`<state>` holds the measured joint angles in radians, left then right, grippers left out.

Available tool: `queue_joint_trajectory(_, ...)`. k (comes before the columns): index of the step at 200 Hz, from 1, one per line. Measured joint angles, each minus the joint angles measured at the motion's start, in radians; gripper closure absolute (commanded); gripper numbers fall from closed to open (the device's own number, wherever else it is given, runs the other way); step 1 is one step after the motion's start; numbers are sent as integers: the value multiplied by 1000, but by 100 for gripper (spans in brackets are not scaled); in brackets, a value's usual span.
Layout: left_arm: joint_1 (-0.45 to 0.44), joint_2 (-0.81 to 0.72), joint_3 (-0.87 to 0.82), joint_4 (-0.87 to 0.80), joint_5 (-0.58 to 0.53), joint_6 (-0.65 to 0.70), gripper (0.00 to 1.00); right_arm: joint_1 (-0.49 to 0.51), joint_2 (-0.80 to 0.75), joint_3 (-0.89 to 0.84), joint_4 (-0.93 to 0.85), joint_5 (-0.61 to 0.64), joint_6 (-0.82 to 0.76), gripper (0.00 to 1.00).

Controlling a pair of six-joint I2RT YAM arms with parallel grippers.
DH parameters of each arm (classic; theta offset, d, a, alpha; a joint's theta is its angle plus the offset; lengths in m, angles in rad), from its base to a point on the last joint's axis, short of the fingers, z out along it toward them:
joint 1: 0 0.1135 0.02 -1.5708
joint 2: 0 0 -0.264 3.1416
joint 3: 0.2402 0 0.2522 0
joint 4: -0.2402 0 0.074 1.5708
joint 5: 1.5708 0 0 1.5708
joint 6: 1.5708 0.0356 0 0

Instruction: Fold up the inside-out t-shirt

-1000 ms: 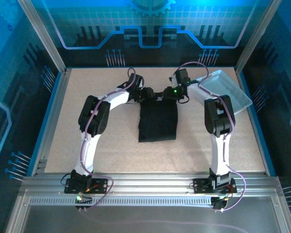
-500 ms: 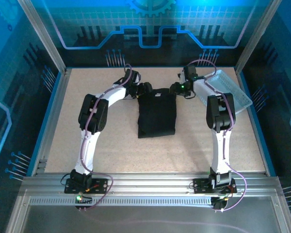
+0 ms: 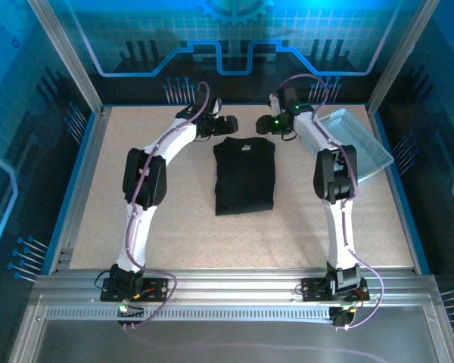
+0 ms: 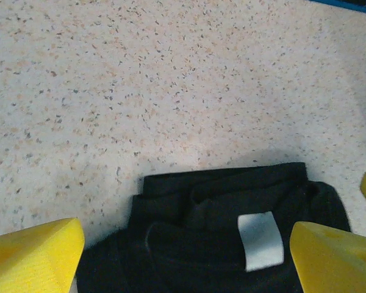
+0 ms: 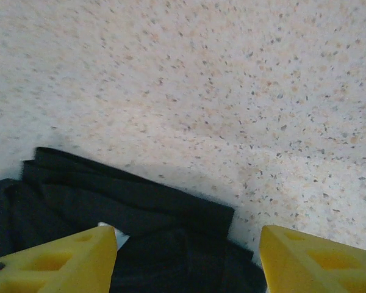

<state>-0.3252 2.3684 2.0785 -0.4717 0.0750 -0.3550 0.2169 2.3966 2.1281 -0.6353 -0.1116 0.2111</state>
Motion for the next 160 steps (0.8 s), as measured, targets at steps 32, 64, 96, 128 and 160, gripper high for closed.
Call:
queue_joint_trajectory(32,-5,109,55,-26,0,34,14,1,112,89,-56,7,-11,35)
queue_joint_trajectory(64,-6,167,123,-62,-7,52,20,10,174,168,-114,26,-22,40)
queue_joint_trajectory(96,-11,218,204,-73,-1,55,27,29,194,215,-137,26,-34,50)
queue_joint_trajectory(128,-23,242,250,-116,-11,70,30,63,196,217,-149,35,-32,58)
queue_joint_trajectory(160,-46,272,295,-159,-45,75,37,83,196,217,-159,49,-19,68)
